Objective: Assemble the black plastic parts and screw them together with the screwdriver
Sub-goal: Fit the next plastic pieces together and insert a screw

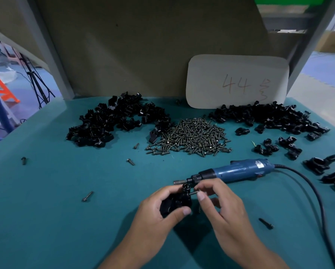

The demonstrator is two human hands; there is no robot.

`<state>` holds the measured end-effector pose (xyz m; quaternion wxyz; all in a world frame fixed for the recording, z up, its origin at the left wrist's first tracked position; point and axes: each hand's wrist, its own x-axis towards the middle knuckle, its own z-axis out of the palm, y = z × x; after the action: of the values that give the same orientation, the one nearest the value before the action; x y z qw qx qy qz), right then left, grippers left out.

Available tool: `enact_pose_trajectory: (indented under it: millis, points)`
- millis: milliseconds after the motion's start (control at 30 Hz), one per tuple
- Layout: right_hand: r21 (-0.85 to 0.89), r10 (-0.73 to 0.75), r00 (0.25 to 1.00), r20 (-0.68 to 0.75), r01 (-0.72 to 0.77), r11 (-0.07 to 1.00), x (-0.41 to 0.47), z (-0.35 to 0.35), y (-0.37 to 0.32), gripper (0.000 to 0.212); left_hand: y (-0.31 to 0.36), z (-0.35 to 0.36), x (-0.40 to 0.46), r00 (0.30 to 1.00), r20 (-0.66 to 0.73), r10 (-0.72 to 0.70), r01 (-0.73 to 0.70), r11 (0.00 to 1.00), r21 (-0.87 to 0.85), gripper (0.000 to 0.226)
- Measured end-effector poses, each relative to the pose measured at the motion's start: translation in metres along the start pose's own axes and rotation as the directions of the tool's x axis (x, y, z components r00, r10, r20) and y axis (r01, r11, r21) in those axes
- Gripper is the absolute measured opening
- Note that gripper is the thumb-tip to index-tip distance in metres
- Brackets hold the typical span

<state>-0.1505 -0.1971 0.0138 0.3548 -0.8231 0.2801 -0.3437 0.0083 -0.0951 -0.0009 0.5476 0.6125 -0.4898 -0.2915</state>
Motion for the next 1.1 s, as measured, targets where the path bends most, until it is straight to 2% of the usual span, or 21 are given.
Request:
enact_pose_trajectory:
  millis: [100, 233, 333, 367, 400, 467, 567, 633, 667, 733, 767, 833, 900, 1000, 1100]
  points:
    - [0.089, 0.045, 0.999, 0.023, -0.046, 0.995, 0.0, 0.0, -0.002, 0.018, 0.003, 0.001, 0.0, 1.0, -0.004, -0.006, 0.006, 1.0, -0.01, 0.039]
    - [0.293, 0.106, 0.991, 0.085, -0.127, 0.948, -0.001, 0.001, -0.005, 0.019, 0.005, -0.001, 0.001, 0.999, -0.034, -0.006, 0.004, 0.998, -0.065, 0.038]
    - [0.329, 0.134, 0.988, 0.073, -0.15, 0.932, -0.002, 0.002, -0.007, 0.007, 0.004, 0.0, 0.001, 0.998, -0.055, -0.015, 0.011, 0.997, -0.071, 0.034]
    - [0.351, 0.161, 0.985, 0.06, -0.171, 0.921, -0.002, 0.003, -0.007, 0.012, 0.004, 0.0, 0.001, 0.998, -0.06, -0.022, 0.018, 0.998, -0.068, 0.033]
    - [0.408, 0.203, 0.977, 0.06, -0.21, 0.888, -0.001, 0.002, -0.006, 0.017, 0.004, 0.001, 0.0, 0.998, -0.061, -0.03, 0.026, 0.998, -0.064, 0.034]
    - [0.566, 0.321, 0.94, 0.113, -0.326, 0.757, 0.003, 0.0, -0.007, 0.019, 0.003, 0.001, -0.001, 0.997, -0.062, -0.048, 0.043, 0.996, -0.072, 0.04]
    - [0.644, 0.411, 0.883, 0.227, -0.453, 0.617, 0.007, -0.002, -0.009, 0.021, -0.001, 0.002, -0.001, 0.995, -0.055, -0.082, 0.075, 0.991, -0.114, 0.038]
    - [0.72, 0.448, 0.842, 0.3, -0.508, 0.473, 0.006, -0.004, -0.009, 0.03, -0.001, 0.003, -0.001, 0.995, -0.053, -0.085, 0.077, 0.989, -0.129, 0.037]
    - [0.756, 0.446, 0.823, 0.352, -0.531, 0.383, 0.007, -0.006, -0.01, 0.029, -0.001, 0.003, -0.001, 0.995, -0.055, -0.084, 0.077, 0.989, -0.13, 0.037]
    - [0.775, 0.406, 0.812, 0.419, -0.553, 0.305, 0.007, -0.008, -0.012, 0.012, -0.002, 0.002, -0.001, 0.995, -0.057, -0.085, 0.077, 0.988, -0.135, 0.038]
    - [0.763, 0.385, 0.812, 0.439, -0.563, 0.318, 0.007, -0.008, -0.014, 0.003, -0.002, 0.002, -0.001, 0.995, -0.055, -0.081, 0.072, 0.988, -0.138, 0.039]
    - [0.713, 0.362, 0.824, 0.437, -0.562, 0.419, 0.004, -0.006, -0.012, 0.025, -0.001, 0.003, -0.001, 0.997, -0.051, -0.057, 0.049, 0.989, -0.143, 0.04]
    - [0.636, 0.327, 0.858, 0.396, -0.513, 0.576, 0.002, -0.002, -0.012, 0.037, 0.0, 0.004, -0.001, 0.999, -0.03, -0.041, 0.035, 0.986, -0.164, 0.039]
    - [0.489, 0.257, 0.912, 0.319, -0.391, 0.78, 0.001, 0.0, -0.009, 0.024, 0.001, 0.004, -0.001, 1.0, -0.011, -0.027, 0.025, 0.99, -0.142, 0.04]
    - [0.426, 0.212, 0.934, 0.289, -0.324, 0.845, 0.002, -0.001, -0.009, 0.016, -0.001, 0.003, -0.002, 0.999, 0.009, -0.04, 0.041, 0.991, -0.13, 0.04]
